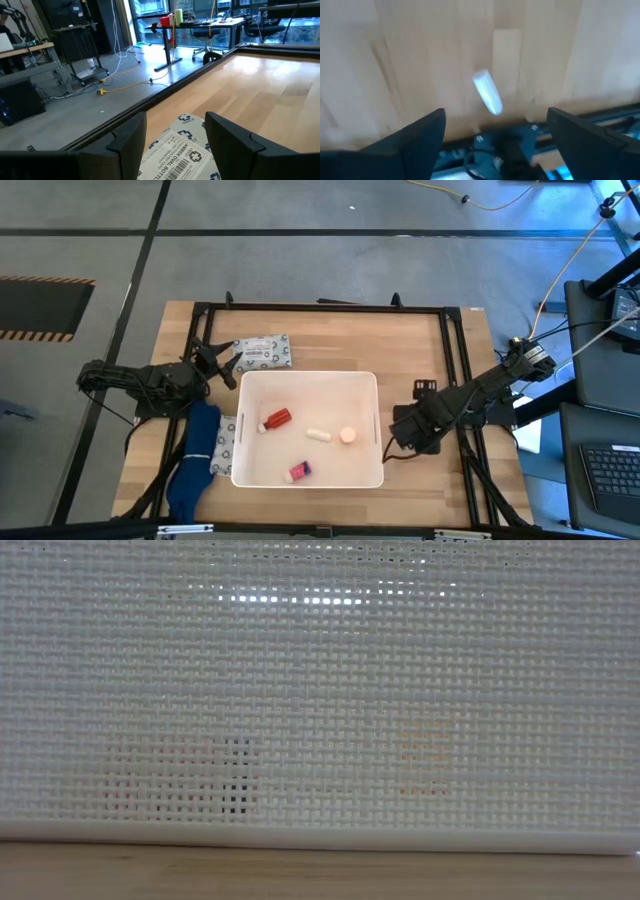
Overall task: Pick & place medical supplies in basket/bin
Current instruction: Put the bottom white rolled gauze into the white bin
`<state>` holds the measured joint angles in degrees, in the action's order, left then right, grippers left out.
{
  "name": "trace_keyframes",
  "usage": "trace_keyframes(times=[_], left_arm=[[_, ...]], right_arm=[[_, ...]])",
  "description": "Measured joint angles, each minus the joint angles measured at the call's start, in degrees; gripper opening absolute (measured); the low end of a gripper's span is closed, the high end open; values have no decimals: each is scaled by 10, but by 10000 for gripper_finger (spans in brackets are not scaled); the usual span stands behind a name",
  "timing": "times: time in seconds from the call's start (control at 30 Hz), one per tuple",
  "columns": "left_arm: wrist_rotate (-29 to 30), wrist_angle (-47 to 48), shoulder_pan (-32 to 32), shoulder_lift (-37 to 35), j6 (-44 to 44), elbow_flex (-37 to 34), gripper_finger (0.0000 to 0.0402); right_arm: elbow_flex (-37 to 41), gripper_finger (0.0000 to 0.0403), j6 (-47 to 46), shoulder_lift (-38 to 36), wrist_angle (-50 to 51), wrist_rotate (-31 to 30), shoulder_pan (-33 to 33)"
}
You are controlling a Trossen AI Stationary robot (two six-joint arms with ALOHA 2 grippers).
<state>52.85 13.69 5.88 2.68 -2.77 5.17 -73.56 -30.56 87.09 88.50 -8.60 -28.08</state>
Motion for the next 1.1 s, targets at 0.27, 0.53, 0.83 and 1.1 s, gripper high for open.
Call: trace_keyframes(times=[0.27, 0.53, 0.83, 1.1], left_arm=[[0, 0, 0, 0, -5, 0, 198], [-6, 0, 0, 0, -27, 0, 198], [-21, 0, 0, 0, -26, 0, 198], [-21, 0, 0, 0, -26, 0, 198]], right_arm=[[0, 351, -66, -4, 17, 1, 6], [107, 351, -66, -151, -9, 12, 35], [272, 351, 27, -223, -154, 25, 35], [383, 351, 26, -221, -273, 30, 35]])
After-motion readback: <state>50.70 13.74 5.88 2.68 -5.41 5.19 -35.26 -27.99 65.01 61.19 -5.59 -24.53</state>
